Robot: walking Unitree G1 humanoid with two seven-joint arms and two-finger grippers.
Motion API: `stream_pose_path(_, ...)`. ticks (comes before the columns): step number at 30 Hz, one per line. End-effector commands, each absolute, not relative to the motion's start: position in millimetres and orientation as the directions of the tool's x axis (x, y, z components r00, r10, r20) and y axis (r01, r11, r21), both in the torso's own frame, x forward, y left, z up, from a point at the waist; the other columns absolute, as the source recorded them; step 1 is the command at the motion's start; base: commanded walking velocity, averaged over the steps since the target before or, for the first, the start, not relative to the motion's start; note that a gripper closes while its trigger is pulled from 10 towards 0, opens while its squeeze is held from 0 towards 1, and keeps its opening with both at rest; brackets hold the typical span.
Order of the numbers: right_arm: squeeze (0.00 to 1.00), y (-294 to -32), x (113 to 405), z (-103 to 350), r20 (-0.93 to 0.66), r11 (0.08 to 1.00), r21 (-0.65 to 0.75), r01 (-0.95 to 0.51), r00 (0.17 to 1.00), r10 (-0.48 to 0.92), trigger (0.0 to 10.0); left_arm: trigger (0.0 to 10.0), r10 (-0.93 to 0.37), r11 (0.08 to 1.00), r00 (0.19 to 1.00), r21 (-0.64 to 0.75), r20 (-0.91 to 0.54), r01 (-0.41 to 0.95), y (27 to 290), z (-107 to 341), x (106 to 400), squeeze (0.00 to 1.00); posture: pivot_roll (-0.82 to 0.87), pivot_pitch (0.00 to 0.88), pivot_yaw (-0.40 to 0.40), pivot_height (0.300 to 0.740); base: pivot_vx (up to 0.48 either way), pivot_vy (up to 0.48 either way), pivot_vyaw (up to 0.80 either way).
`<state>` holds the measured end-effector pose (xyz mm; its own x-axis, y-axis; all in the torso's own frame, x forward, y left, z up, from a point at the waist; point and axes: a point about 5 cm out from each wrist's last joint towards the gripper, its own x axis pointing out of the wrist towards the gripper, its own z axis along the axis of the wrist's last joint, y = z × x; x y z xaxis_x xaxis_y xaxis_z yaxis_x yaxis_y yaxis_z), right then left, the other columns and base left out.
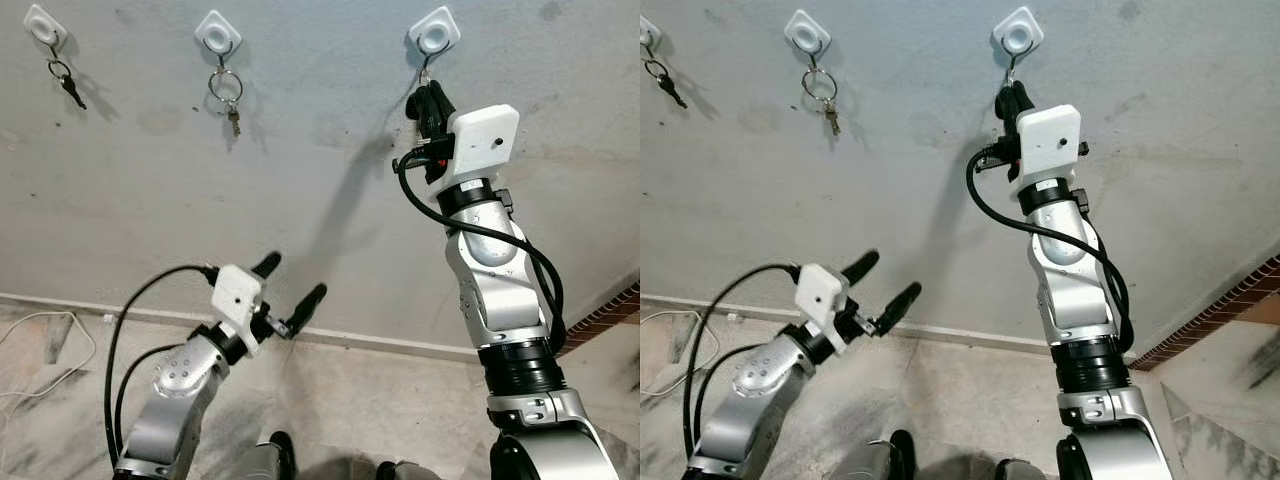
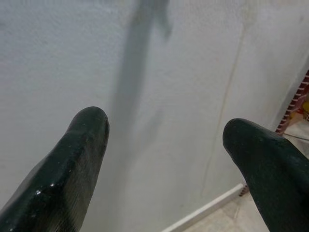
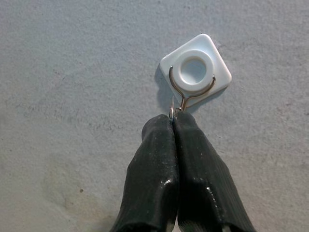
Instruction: Hang keys on a hook
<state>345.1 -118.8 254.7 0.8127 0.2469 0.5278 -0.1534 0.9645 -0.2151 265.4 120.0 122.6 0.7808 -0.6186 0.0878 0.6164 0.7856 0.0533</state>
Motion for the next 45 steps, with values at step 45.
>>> stream_pose_path(45, 0.00, -125.1, 358.9, 276.6, 0.566, 0.961, -0.223, -0.166, 0.780, 0.266, 10.0, 10.0, -0.555, 0.831, 0.821, 0.056, 0.132, 0.553, 127.1, 148.5, 249.4, 0.00, 0.03, 0.206, 0.065, 0.740, 0.000, 0.000, 0.00)
